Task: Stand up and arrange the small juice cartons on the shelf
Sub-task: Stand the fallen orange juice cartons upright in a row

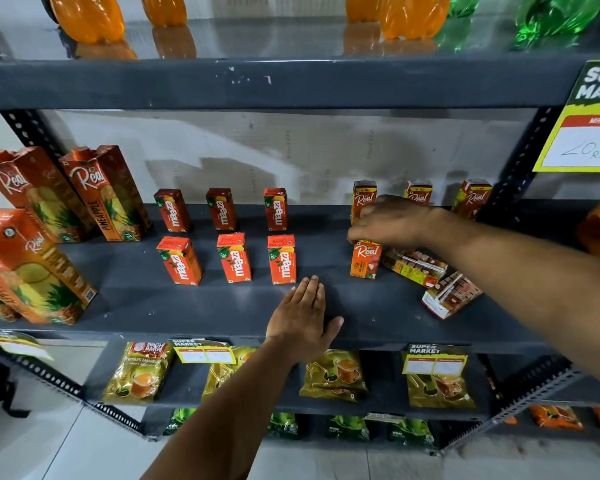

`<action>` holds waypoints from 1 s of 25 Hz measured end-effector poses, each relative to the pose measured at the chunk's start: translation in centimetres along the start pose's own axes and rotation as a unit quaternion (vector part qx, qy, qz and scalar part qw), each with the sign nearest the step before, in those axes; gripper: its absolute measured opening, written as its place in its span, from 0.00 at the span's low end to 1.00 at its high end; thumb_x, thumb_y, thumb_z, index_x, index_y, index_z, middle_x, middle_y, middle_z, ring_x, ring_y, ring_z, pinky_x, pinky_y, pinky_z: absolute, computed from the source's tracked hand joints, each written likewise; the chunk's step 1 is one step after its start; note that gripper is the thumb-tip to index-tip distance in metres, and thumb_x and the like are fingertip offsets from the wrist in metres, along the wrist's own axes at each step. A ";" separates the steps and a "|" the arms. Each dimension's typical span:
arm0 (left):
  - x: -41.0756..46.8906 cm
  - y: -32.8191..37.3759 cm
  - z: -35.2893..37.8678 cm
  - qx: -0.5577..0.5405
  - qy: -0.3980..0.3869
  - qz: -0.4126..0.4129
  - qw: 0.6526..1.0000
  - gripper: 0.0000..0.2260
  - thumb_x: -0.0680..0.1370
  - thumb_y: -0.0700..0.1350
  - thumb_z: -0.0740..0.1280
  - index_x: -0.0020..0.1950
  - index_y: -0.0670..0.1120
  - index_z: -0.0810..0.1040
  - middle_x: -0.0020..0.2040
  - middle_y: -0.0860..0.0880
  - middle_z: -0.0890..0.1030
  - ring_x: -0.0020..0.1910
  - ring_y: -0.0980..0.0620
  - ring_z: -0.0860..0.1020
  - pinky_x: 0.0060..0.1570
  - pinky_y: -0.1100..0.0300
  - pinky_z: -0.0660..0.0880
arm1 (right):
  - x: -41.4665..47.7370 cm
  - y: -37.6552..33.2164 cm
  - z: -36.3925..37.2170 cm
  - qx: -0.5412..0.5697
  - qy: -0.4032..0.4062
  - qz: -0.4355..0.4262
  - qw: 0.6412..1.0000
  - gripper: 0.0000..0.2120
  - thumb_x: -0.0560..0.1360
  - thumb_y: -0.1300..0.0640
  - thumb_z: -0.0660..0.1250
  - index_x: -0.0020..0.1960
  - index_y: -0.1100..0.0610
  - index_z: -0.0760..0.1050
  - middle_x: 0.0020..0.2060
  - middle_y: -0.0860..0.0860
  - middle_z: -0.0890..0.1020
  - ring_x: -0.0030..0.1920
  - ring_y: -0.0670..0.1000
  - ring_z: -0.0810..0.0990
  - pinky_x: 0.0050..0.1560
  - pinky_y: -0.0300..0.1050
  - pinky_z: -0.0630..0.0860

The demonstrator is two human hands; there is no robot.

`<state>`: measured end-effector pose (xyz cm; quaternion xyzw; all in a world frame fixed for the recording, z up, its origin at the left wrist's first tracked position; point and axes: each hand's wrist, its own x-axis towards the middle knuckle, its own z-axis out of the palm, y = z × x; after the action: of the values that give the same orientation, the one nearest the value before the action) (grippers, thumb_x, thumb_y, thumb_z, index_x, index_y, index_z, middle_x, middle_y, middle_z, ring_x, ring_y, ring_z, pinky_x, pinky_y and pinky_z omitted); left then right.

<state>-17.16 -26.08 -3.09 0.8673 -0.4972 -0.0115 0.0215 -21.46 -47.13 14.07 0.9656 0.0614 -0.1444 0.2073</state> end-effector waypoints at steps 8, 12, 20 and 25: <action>0.1 0.0 0.3 0.011 -0.001 0.001 1.000 0.37 0.77 0.66 0.38 0.77 0.41 0.44 0.79 0.44 0.44 0.77 0.47 0.42 0.71 0.55 0.38 | -2.1 3.8 4.8 0.262 -0.065 0.284 0.920 0.31 0.71 0.53 0.73 0.70 0.58 0.66 0.60 0.58 0.76 0.53 0.55 0.76 0.49 0.47 0.74; 0.2 -0.1 0.3 0.009 0.001 -0.001 1.000 0.37 0.76 0.66 0.38 0.77 0.42 0.44 0.79 0.44 0.44 0.77 0.47 0.42 0.72 0.55 0.39 | -3.0 2.9 9.2 0.319 -0.108 0.341 0.878 0.33 0.64 0.45 0.78 0.63 0.57 0.71 0.52 0.55 0.79 0.49 0.55 0.78 0.51 0.50 0.76; 0.1 0.0 0.2 0.004 -0.003 -0.001 1.000 0.37 0.77 0.66 0.38 0.77 0.42 0.45 0.79 0.44 0.45 0.77 0.47 0.43 0.73 0.54 0.40 | -2.9 2.7 10.7 0.313 -0.050 0.357 0.879 0.25 0.63 0.55 0.77 0.58 0.55 0.73 0.46 0.54 0.78 0.45 0.55 0.78 0.47 0.49 0.77; 0.2 0.0 0.2 0.013 -0.001 -0.002 1.000 0.37 0.77 0.66 0.38 0.77 0.42 0.45 0.79 0.44 0.45 0.77 0.47 0.43 0.72 0.54 0.40 | -3.6 4.9 8.8 0.061 0.051 0.220 0.972 0.21 0.70 0.54 0.71 0.62 0.48 0.74 0.60 0.54 0.76 0.60 0.59 0.72 0.56 0.54 0.72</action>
<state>-17.07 -26.21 -3.32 0.8687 -0.4952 -0.0057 0.0101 -26.29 -55.47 9.36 0.9722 -0.1513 -0.0495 0.1717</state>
